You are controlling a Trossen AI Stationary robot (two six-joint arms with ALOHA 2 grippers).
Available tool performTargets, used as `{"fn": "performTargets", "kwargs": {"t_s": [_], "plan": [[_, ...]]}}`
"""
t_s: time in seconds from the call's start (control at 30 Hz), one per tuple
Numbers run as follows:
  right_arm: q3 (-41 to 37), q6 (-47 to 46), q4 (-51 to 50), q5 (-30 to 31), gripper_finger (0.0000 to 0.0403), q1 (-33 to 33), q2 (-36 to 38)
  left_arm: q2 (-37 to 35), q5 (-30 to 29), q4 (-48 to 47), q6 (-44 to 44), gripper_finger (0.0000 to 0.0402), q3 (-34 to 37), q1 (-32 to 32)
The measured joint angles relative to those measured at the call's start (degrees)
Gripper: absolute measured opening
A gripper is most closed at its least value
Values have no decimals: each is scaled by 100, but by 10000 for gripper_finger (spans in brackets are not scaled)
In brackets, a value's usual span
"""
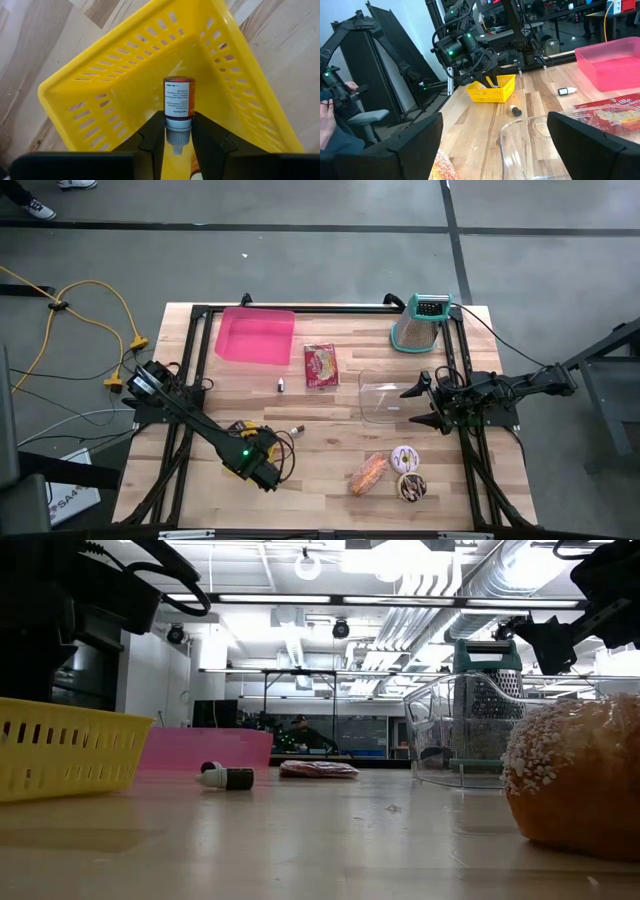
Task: Pick & Place Food Item
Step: Put the orange food coloring bottle into the yellow bin, then put the yellow food coloring bottle into the yellow bin
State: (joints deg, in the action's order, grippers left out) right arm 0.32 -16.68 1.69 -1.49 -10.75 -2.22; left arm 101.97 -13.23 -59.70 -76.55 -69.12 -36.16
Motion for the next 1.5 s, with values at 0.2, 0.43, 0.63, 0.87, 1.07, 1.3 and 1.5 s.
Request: {"fn": "performTargets", "kwargs": {"t_s": [0.2,0.43,0.63,0.87,1.07,1.3,1.5], "plan": [[-2,-1,0,-1,348,-1,2,0,-2,-1,2,86,0,0],[-2,1,0,-1,348,-1,0,-2,-2,-3,4,87,2,0],[0,1,0,-1,348,0,0,-2,-37,-4,106,87,2,0],[-2,-1,0,0,348,-1,0,-2,95,-2,5,87,2,9],[-2,-1,0,1,348,-1,0,-2,95,-1,-24,87,2,9],[-1,0,0,0,348,0,0,-2,94,-2,34,96,2,9],[-2,-1,0,-1,348,1,0,-2,90,-2,33,128,2,9]]}}
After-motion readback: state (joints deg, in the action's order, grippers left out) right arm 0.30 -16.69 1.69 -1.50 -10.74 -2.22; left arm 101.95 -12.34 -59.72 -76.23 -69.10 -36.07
